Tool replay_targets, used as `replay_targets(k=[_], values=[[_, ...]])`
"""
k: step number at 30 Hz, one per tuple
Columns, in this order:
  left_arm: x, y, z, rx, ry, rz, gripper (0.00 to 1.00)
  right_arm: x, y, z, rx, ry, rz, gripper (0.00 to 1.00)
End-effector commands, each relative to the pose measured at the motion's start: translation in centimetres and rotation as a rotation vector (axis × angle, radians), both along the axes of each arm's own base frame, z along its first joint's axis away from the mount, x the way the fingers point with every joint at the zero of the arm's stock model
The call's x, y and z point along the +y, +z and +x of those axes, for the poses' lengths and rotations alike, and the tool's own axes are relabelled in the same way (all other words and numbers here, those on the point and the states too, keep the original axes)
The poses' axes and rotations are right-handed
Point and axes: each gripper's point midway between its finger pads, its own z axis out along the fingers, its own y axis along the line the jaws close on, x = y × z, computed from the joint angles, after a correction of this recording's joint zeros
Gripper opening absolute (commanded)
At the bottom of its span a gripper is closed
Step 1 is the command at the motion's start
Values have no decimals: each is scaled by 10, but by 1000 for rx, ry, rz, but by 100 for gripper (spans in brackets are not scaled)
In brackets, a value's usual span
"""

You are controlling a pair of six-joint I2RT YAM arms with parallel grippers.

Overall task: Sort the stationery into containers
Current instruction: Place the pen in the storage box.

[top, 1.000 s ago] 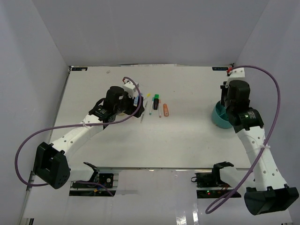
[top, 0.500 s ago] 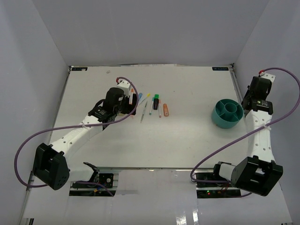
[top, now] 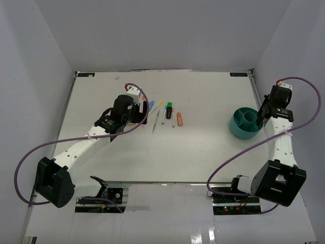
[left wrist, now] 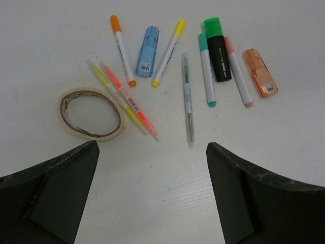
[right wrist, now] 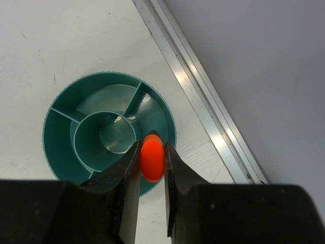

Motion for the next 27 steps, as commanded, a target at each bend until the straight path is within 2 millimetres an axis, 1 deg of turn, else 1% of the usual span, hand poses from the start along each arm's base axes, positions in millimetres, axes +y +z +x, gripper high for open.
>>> replay_targets(k=[1, 6, 9, 11, 12, 13, 15, 16, 17, 19, 21, 23, 24, 25, 26, 27], values=[[1, 4, -1, -8, 6, -14, 98, -1, 0, 11, -36, 11, 7, 8], [1, 2, -1, -3, 5, -12, 98, -2, -15, 13, 5, 2, 18, 9], [1, 1, 0, -2, 6, -10, 98, -2, -22, 14, 20, -10, 32, 18], [1, 1, 0, 0, 6, -9, 98, 1, -27, 15, 25, -4, 55, 28], [1, 0, -1, 3, 5, -8, 98, 2, -28, 16, 28, -1, 60, 30], [1, 0, -1, 2, 6, -10, 98, 3, -29, 16, 29, 3, 65, 35], [0, 1, -1, 2, 3, -14, 98, 4, -29, 18, 26, 4, 75, 38], [-1, 0, -1, 4, 1, -14, 98, 6, -29, 19, 22, 11, 83, 47], [-1, 0, -1, 5, 1, -14, 98, 7, -28, 19, 18, 13, 86, 52], [-1, 0, -1, 6, 2, -15, 98, 9, -23, 22, 4, 25, 92, 59], [-1, -1, 0, 10, 1, -13, 98, 11, -18, 23, -6, 33, 102, 61], [-1, -3, 0, 15, 2, -13, 98, 14, -8, 25, -28, 48, 112, 62], [-2, -2, 0, 15, 7, -18, 98, 16, 1, 25, -50, 54, 112, 64], [-2, -3, 0, 18, 10, -22, 98, 19, 9, 26, -69, 71, 117, 68], [-3, -3, 0, 22, 9, -29, 98, 21, 20, 27, -97, 82, 117, 71], [-6, -5, 0, 36, 11, -43, 98, 25, 35, 26, -139, 99, 115, 73]])
